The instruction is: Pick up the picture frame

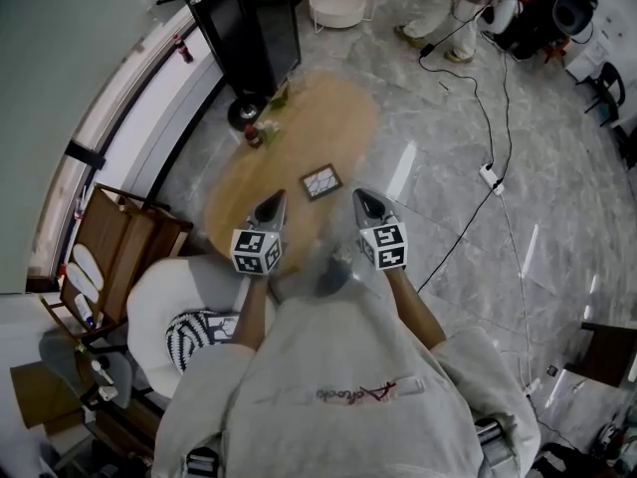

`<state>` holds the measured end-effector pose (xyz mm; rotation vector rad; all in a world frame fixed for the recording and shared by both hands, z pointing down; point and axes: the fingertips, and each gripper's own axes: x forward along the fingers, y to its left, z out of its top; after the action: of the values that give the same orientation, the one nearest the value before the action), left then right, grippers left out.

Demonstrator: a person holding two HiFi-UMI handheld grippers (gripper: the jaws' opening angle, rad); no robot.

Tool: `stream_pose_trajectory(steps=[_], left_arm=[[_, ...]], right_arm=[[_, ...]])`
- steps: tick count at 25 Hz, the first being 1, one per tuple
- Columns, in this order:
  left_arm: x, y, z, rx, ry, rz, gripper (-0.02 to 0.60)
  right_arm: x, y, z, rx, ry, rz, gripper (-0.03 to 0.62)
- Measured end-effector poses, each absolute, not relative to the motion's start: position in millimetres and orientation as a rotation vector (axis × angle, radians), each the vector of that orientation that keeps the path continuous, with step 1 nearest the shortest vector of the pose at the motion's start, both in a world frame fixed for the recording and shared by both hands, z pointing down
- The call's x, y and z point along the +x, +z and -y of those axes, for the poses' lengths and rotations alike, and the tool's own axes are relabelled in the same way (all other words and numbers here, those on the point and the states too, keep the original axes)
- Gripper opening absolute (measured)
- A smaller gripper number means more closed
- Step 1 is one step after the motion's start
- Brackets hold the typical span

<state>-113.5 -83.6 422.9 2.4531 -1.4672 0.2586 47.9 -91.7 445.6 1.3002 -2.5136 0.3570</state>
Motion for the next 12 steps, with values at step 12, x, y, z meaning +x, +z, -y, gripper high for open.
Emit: stream_pose_trajectory(steps=[12], left_arm=[[-102,436,179,2.383,0.289,1.528,0.000]], right_arm=[[66,459,192,1.222,0.382,2.523,0.003]])
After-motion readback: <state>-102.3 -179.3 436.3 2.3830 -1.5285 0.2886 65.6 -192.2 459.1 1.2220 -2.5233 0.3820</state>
